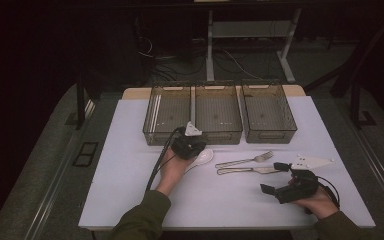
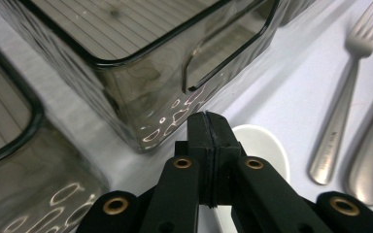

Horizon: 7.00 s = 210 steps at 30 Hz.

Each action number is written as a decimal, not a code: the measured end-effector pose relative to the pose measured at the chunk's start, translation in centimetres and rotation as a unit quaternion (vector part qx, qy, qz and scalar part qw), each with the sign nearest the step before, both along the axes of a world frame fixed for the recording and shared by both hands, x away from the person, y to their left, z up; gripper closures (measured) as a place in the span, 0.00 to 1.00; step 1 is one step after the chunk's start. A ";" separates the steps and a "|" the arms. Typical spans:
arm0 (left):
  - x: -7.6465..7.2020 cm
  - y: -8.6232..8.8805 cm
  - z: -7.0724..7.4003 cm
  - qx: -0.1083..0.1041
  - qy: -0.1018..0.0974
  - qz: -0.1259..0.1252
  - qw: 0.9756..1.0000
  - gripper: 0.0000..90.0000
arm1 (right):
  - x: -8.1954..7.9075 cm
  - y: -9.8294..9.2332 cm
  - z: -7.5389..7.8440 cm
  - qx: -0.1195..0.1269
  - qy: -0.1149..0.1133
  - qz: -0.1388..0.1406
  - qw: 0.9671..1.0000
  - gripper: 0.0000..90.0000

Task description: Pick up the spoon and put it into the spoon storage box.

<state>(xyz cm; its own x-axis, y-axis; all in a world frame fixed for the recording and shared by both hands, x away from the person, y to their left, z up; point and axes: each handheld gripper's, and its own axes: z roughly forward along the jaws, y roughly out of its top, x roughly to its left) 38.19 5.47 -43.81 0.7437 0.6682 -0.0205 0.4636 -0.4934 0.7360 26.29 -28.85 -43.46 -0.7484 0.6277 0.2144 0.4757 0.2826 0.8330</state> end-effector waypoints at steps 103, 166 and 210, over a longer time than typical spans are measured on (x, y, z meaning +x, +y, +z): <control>-2.8 -1.0 1.6 0.045 0.022 -0.118 0.992 0.91 | -0.3 -0.1 0.2 0.000 -0.010 0.005 1.000 0.01; 8.0 -5.5 9.9 -0.002 -0.048 -0.150 0.987 0.91 | -0.2 -1.1 -0.1 -0.006 -0.016 -0.002 1.000 0.01; 4.9 -3.5 8.7 -0.081 -0.002 -0.140 0.987 0.52 | -0.2 -1.1 -0.1 -0.007 -0.016 -0.002 1.000 0.01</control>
<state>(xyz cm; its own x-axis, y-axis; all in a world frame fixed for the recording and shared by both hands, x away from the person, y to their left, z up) 43.04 2.01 -35.06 0.8991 0.4246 -0.1065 0.3226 -0.4782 0.8168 26.12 -29.93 -43.57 -0.7520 0.6338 0.1810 0.4499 0.2927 0.8438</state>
